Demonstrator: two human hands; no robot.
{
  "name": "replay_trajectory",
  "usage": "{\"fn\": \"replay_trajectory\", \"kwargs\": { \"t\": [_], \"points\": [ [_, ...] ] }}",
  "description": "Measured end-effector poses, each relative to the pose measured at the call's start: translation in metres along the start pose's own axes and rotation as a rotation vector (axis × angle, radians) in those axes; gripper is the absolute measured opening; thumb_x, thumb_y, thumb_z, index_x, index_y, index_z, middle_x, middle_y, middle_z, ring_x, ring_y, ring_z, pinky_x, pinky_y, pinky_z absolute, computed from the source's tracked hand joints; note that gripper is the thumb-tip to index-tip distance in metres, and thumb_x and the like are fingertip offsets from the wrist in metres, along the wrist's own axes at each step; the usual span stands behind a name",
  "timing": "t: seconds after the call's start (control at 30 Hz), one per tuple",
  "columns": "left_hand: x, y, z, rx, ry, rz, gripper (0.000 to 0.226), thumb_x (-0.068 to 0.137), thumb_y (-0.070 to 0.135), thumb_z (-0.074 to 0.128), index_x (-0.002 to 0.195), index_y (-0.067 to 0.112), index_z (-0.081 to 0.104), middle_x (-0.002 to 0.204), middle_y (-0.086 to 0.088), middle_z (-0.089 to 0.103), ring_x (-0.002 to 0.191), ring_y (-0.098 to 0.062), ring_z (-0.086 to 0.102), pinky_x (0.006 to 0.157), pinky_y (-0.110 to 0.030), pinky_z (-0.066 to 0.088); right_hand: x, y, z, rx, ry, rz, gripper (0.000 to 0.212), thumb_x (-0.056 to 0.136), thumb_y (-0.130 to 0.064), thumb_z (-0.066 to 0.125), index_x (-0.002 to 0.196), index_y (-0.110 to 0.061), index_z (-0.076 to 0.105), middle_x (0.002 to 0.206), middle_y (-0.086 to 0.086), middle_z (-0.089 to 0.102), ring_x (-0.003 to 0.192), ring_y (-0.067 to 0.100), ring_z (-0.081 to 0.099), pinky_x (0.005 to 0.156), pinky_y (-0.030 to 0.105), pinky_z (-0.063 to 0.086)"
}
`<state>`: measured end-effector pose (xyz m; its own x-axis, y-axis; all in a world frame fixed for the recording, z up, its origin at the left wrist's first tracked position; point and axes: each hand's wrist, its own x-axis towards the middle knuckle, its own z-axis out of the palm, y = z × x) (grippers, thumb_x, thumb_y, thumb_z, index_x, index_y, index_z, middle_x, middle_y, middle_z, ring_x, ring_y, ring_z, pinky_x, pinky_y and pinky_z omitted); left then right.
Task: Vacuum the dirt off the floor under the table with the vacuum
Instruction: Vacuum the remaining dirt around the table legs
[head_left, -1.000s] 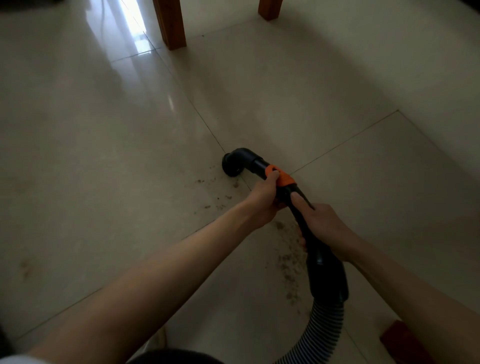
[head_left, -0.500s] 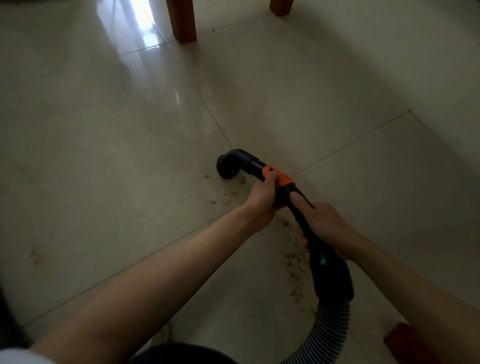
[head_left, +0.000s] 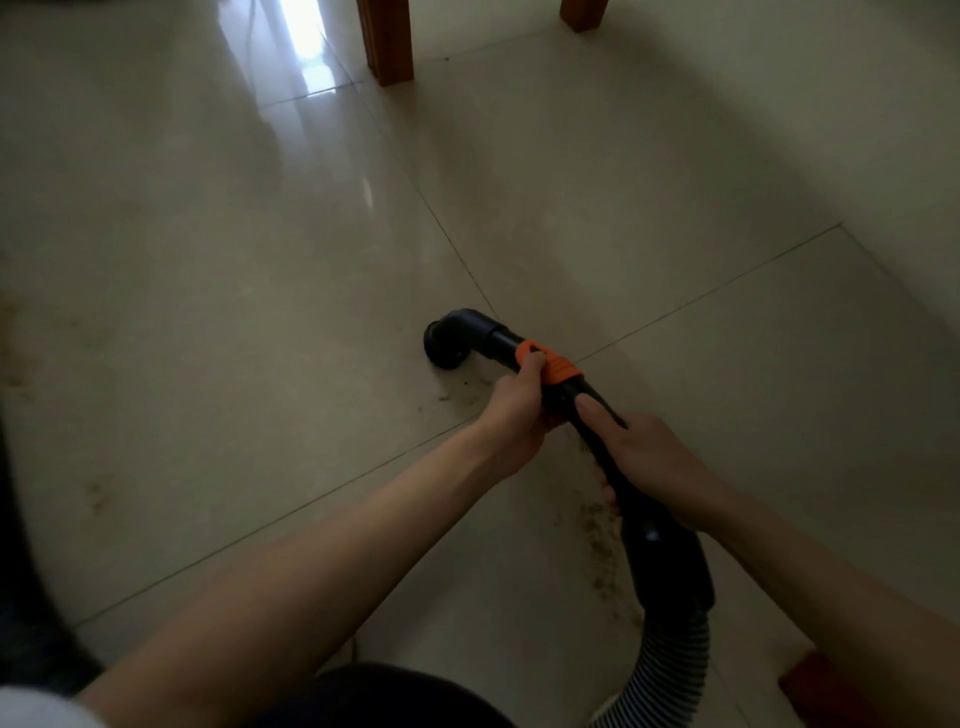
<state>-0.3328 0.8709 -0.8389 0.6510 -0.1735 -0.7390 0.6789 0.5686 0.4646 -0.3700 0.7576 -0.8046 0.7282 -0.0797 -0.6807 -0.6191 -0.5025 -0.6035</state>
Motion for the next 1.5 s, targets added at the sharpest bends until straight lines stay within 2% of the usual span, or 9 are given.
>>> {"fn": "replay_trajectory", "kwargs": {
  "t": [0.17, 0.4, 0.67, 0.73, 0.9, 1.07, 1.27, 1.37, 1.5],
  "points": [
    [0.004, 0.013, 0.010, 0.010, -0.019, -0.010, 0.020, 0.100, 0.024, 0.039, 0.086, 0.012, 0.047, 0.086, -0.007, 0.055, 0.075, -0.019, 0.056, 0.064, -0.028, 0.049, 0.006, -0.011, -0.001, -0.015, 0.059, -0.025, 0.047, 0.091, -0.054, 0.049, 0.077, -0.009, 0.050, 0.057, 0.010, 0.055, 0.041, 0.020, 0.055, 0.042, 0.026, 0.044],
    [-0.003, 0.011, -0.026, -0.028, 0.031, 0.060, 0.020, 0.100, 0.026, 0.037, 0.094, 0.011, 0.049, 0.093, -0.010, 0.054, 0.082, -0.020, 0.056, 0.071, -0.030, 0.050, 0.003, -0.017, 0.016, -0.062, -0.118, -0.049, 0.043, 0.093, -0.050, 0.048, 0.077, -0.010, 0.053, 0.054, 0.005, 0.054, 0.038, 0.015, 0.053, 0.040, 0.022, 0.043],
    [0.014, 0.030, -0.016, -0.039, 0.025, 0.036, 0.026, 0.100, 0.029, 0.038, 0.115, 0.009, 0.043, 0.104, -0.013, 0.056, 0.087, -0.022, 0.058, 0.070, -0.032, 0.049, 0.011, -0.032, 0.021, -0.079, 0.024, -0.115, 0.045, 0.094, -0.050, 0.048, 0.076, -0.009, 0.052, 0.056, 0.007, 0.055, 0.043, 0.020, 0.054, 0.044, 0.027, 0.046],
    [0.014, 0.030, -0.019, -0.030, 0.035, 0.044, 0.023, 0.100, 0.029, 0.037, 0.110, 0.010, 0.045, 0.102, -0.012, 0.056, 0.086, -0.022, 0.058, 0.071, -0.032, 0.049, 0.011, -0.034, 0.021, -0.071, -0.010, -0.112, 0.045, 0.094, -0.050, 0.048, 0.076, -0.008, 0.053, 0.055, 0.007, 0.055, 0.043, 0.020, 0.054, 0.043, 0.026, 0.046],
    [0.001, 0.020, -0.037, -0.113, 0.106, 0.160, 0.026, 0.100, 0.027, 0.035, 0.077, 0.017, 0.045, 0.073, -0.002, 0.048, 0.067, -0.014, 0.049, 0.066, -0.029, 0.044, 0.009, -0.032, 0.029, -0.096, -0.195, -0.082, 0.042, 0.093, -0.050, 0.048, 0.080, -0.010, 0.053, 0.053, 0.005, 0.055, 0.041, 0.017, 0.054, 0.044, 0.025, 0.046],
    [-0.012, 0.004, -0.058, -0.133, 0.188, 0.238, 0.027, 0.097, 0.022, 0.037, 0.072, 0.015, 0.044, 0.070, -0.004, 0.046, 0.067, -0.017, 0.049, 0.069, -0.034, 0.046, -0.001, -0.031, 0.035, -0.153, -0.306, -0.065, 0.042, 0.094, -0.049, 0.047, 0.079, -0.010, 0.050, 0.055, 0.005, 0.053, 0.036, 0.012, 0.051, 0.039, 0.020, 0.042],
    [-0.007, 0.022, -0.049, -0.106, 0.094, 0.167, 0.022, 0.099, 0.027, 0.038, 0.086, 0.014, 0.050, 0.083, -0.008, 0.054, 0.078, -0.020, 0.055, 0.074, -0.034, 0.049, -0.001, -0.032, 0.042, -0.270, -0.062, -0.171, 0.040, 0.093, -0.054, 0.045, 0.076, -0.017, 0.049, 0.055, 0.002, 0.055, 0.037, 0.011, 0.051, 0.040, 0.019, 0.040],
    [-0.002, 0.027, -0.033, -0.065, 0.093, 0.077, 0.025, 0.100, 0.032, 0.035, 0.089, 0.015, 0.050, 0.084, -0.008, 0.054, 0.076, -0.019, 0.055, 0.070, -0.033, 0.048, -0.004, -0.033, 0.035, -0.344, 0.071, -0.175, 0.039, 0.092, -0.058, 0.044, 0.080, -0.021, 0.050, 0.058, 0.001, 0.058, 0.038, 0.011, 0.053, 0.040, 0.020, 0.040],
    [0.003, 0.025, -0.009, -0.035, 0.139, -0.066, 0.024, 0.096, 0.036, 0.043, 0.093, 0.012, 0.048, 0.076, -0.005, 0.049, 0.067, -0.017, 0.050, 0.062, -0.030, 0.045, -0.015, -0.026, 0.033, -0.406, 0.192, -0.122, 0.038, 0.091, -0.057, 0.044, 0.095, -0.021, 0.054, 0.071, -0.003, 0.056, 0.055, 0.011, 0.054, 0.047, 0.026, 0.035]
  ]
}}
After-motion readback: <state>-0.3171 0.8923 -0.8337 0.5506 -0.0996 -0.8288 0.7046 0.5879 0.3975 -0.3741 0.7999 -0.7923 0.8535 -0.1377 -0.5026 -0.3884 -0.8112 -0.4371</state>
